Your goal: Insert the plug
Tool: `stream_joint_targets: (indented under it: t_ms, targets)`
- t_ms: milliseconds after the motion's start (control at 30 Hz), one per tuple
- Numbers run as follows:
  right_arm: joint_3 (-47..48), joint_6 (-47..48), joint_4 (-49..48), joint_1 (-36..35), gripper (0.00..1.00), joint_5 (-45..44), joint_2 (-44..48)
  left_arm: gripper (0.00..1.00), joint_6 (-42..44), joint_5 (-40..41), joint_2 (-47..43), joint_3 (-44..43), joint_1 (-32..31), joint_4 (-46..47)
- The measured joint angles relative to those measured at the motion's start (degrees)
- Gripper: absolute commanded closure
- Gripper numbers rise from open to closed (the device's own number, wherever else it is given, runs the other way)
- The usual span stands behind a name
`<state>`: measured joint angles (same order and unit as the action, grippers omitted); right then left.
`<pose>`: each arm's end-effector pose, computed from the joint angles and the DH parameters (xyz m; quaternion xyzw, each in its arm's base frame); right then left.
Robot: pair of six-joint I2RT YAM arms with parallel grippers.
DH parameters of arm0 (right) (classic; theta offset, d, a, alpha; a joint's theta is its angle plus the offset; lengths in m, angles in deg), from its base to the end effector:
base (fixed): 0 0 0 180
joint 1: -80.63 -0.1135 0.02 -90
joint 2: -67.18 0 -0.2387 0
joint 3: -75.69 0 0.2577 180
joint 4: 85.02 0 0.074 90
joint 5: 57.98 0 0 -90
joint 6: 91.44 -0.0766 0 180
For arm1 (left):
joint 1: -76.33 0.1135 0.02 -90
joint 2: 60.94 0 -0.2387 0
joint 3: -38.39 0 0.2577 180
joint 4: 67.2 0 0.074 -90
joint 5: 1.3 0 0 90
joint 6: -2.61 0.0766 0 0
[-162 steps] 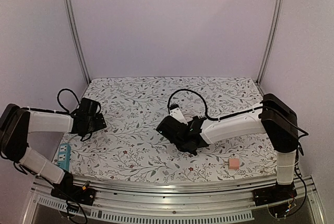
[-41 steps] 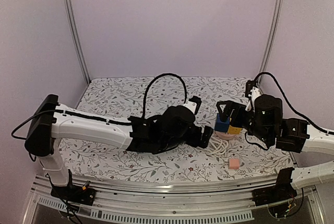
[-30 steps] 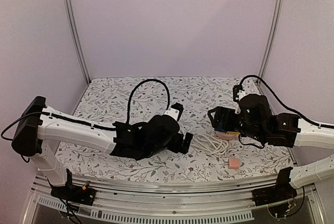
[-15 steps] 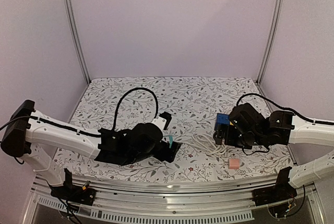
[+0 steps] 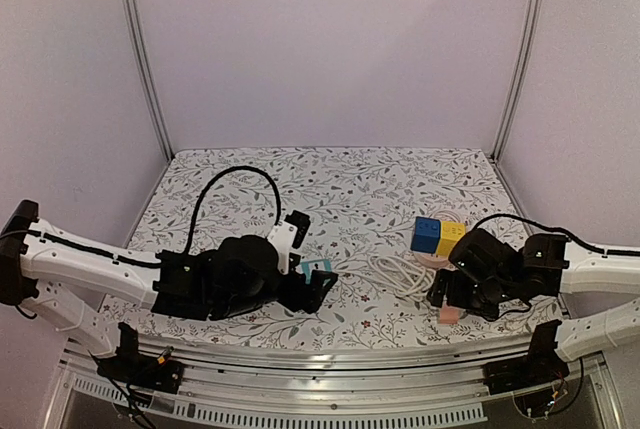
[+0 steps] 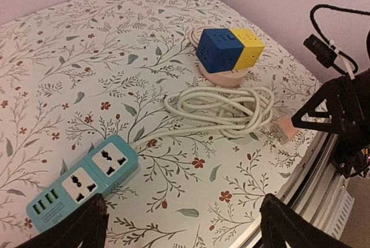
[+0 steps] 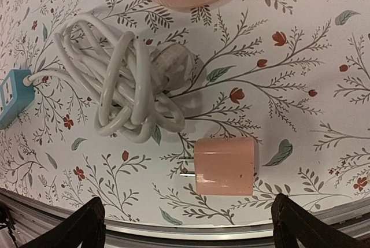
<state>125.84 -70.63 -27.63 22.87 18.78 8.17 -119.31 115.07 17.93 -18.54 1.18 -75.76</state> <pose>0.1277 0.1696 0.1425 0.1204 0.9649 0.1325 0.1922 0.1190 -0.3159 0.1790 0.2062 0.8276 -0.2709 0.4464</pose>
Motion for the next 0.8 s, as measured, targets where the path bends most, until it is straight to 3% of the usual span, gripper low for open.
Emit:
stream_joint_targets:
  t_ms: [100, 233, 667, 800]
  targets:
    - [-0.3, -0.5, 0.6, 0.0, 0.02, 0.3, -1.7, 0.11, 0.0, 0.0, -0.5, 0.2, 0.0, 0.3]
    - [-2.5, -0.5, 0.2, 0.0, 0.11, 0.6, -3.4, 0.12, 0.0, 0.0, -0.6, 0.4, 0.0, 0.4]
    - [-7.3, -0.1, -3.5, 0.0, 0.18, -0.2, -5.7, 0.14, 0.3, -0.3, -1.4, 1.3, 0.0, 0.8]
    - [-7.4, 0.4, -4.6, 0.0, 0.29, -1.1, -6.0, 0.14, 0.4, -0.3, -1.4, 1.3, 0.0, 1.4]
